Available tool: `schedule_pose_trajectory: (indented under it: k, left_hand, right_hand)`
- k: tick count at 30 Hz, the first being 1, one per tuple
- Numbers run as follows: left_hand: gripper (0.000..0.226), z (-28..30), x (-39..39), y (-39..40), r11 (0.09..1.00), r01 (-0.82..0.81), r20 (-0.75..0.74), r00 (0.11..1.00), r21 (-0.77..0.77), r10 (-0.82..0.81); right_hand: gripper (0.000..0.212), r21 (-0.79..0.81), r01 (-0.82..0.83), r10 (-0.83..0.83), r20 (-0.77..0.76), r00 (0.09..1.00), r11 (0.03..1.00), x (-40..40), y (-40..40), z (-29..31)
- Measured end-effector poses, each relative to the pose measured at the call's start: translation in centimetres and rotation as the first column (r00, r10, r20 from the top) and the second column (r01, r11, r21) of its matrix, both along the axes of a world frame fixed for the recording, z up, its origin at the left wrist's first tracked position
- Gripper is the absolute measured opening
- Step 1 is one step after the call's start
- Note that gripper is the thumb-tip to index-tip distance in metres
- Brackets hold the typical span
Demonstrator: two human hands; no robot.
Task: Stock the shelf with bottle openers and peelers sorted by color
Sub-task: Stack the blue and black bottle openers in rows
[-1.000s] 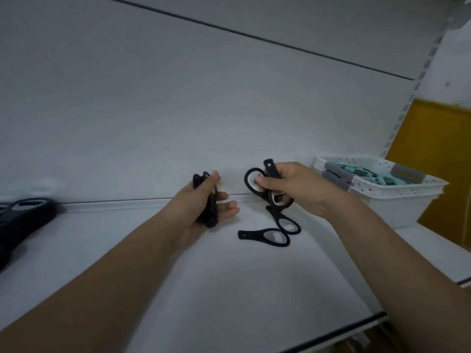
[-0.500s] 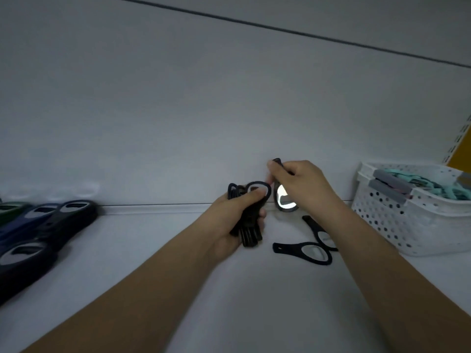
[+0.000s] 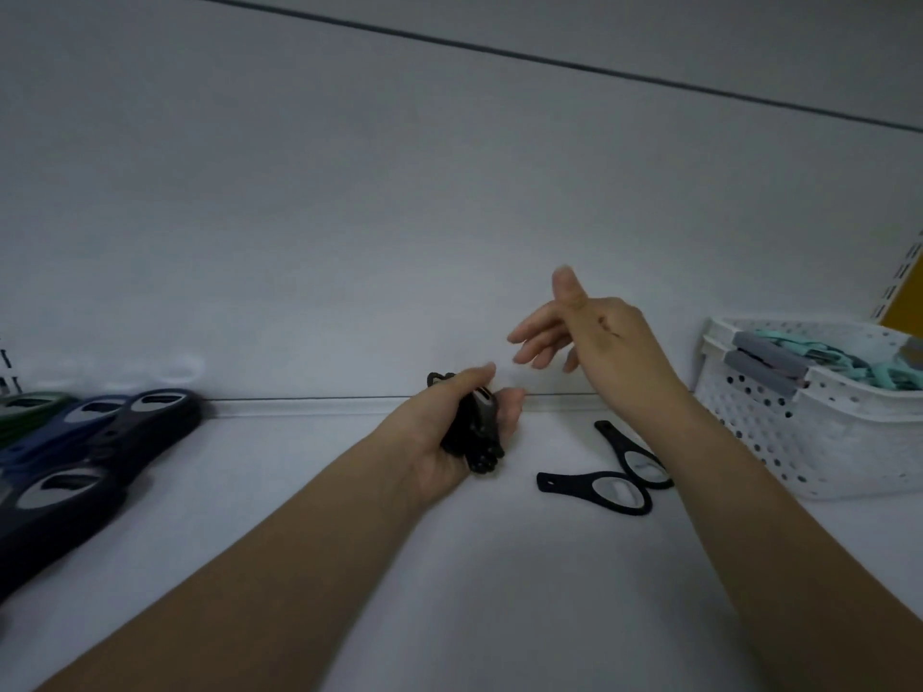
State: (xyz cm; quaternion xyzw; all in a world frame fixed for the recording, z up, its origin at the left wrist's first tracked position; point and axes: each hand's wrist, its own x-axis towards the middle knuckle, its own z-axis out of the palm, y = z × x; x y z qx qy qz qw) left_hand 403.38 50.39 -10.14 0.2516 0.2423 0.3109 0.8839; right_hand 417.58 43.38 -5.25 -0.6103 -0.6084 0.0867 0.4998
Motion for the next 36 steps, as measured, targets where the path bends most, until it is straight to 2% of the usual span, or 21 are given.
schedule_pose_trajectory:
  k: [2, 4, 6, 7, 8, 10, 11, 12, 13, 14, 16, 18, 22, 26, 28, 31, 34, 36]
  left_hand:
    - [0.028, -0.2, 0.0, 0.0, 0.998, 0.008, -0.025, 1.000, 0.069, -0.007]
    - [0.033, -0.1, 0.1, -0.1, 0.987, 0.004, -0.046, 0.999, 0.162, 0.004]
    - [0.037, 0.1, 0.0, -0.5, 0.957, 0.019, -0.074, 0.997, 0.289, 0.003]
    - [0.040, 0.1, 0.0, -0.6, 0.928, 0.030, -0.088, 0.996, 0.370, 0.003]
    - [0.045, -0.1, 0.0, -0.5, 0.868, 0.033, -0.122, 0.992, 0.495, 0.032]
    - [0.062, -0.7, 0.1, -0.2, 0.622, 0.080, -0.244, 0.952, 0.779, 0.183]
    - [0.071, -1.0, 0.2, -0.1, 0.503, 0.124, -0.285, 0.924, 0.855, 0.256]
    - [0.075, -1.1, 0.3, -0.1, 0.442, 0.167, -0.322, 0.897, 0.881, 0.303]
    - [0.073, -1.3, 0.5, 0.0, 0.422, 0.198, -0.353, 0.876, 0.885, 0.328]
    - [0.066, -1.5, 0.6, 0.0, 0.412, 0.227, -0.381, 0.858, 0.882, 0.343]
    - [0.047, -1.8, 0.7, 0.0, 0.447, 0.272, -0.435, 0.844, 0.852, 0.313]
    - [0.039, -2.1, 0.8, 0.0, 0.497, 0.268, -0.436, 0.862, 0.825, 0.259]
    - [0.041, -2.0, 0.7, -0.2, 0.472, 0.259, -0.413, 0.873, 0.843, 0.258]
    - [0.051, -1.7, 0.3, -0.9, 0.521, 0.162, -0.328, 0.913, 0.838, 0.244]
    - [0.051, -1.3, -0.2, -1.2, 0.494, 0.158, -0.325, 0.905, 0.855, 0.274]
    - [0.040, -0.7, -0.7, -0.9, 0.543, 0.155, -0.383, 0.861, 0.825, 0.336]
    - [0.047, -0.5, -1.6, 0.6, 0.612, 0.184, -0.494, 0.779, 0.769, 0.387]
    - [0.051, 0.6, -3.1, 0.8, 0.625, 0.278, -0.596, 0.707, 0.729, 0.381]
  right_hand:
    - [0.054, -0.028, 0.159, -0.157, 0.065, 0.985, 0.987, 1.5, 0.2, 0.0]
    - [0.041, -0.205, 0.341, -0.284, 0.263, 0.922, 0.917, 3.6, 0.3, -0.3]
    - [0.034, -0.355, 0.430, -0.273, 0.413, 0.869, 0.830, 5.2, 0.4, -0.8]
    - [0.031, -0.368, 0.425, -0.261, 0.417, 0.871, 0.827, 5.6, 0.5, -0.9]
    - [0.030, -0.361, 0.393, -0.254, 0.375, 0.892, 0.846, 5.6, 0.6, -0.9]
    - [0.029, -0.319, 0.311, -0.235, 0.256, 0.938, 0.895, 5.1, 0.8, -0.8]
    - [0.030, -0.293, 0.285, -0.220, 0.237, 0.946, 0.913, 4.7, 0.8, -0.7]
    - [0.032, -0.259, 0.268, -0.207, 0.241, 0.948, 0.928, 4.4, 0.8, -0.7]
    - [0.033, -0.219, 0.244, -0.189, 0.244, 0.951, 0.945, 4.0, 0.8, -0.7]
    - [0.035, -0.179, 0.200, -0.157, 0.228, 0.961, 0.963, 3.7, 0.7, -0.6]
    - [0.036, -0.133, 0.067, -0.046, 0.154, 0.987, 0.989, 2.9, 0.2, -0.2]
    - [0.037, -0.166, -0.042, 0.063, 0.124, 0.990, 0.985, 2.1, 0.0, 0.0]
    - [0.022, -0.221, -0.039, 0.096, 0.255, 0.962, 0.974, 1.5, 0.7, -0.8]
    - [0.022, -0.211, -0.070, 0.116, 0.213, 0.970, 0.975, 1.2, 1.0, -1.2]
    - [0.025, -0.184, -0.088, 0.116, 0.145, 0.983, 0.979, 0.9, 1.2, -1.6]
    - [0.024, -0.095, -0.083, 0.088, 0.049, 0.995, 0.992, 0.5, 1.8, -2.3]
    - [0.026, -0.070, -0.087, 0.090, 0.031, 0.995, 0.994, 0.6, 2.0, -3.1]
    - [0.031, -0.110, -0.117, 0.123, 0.055, 0.991, 0.987, 0.5, 2.1, -3.5]
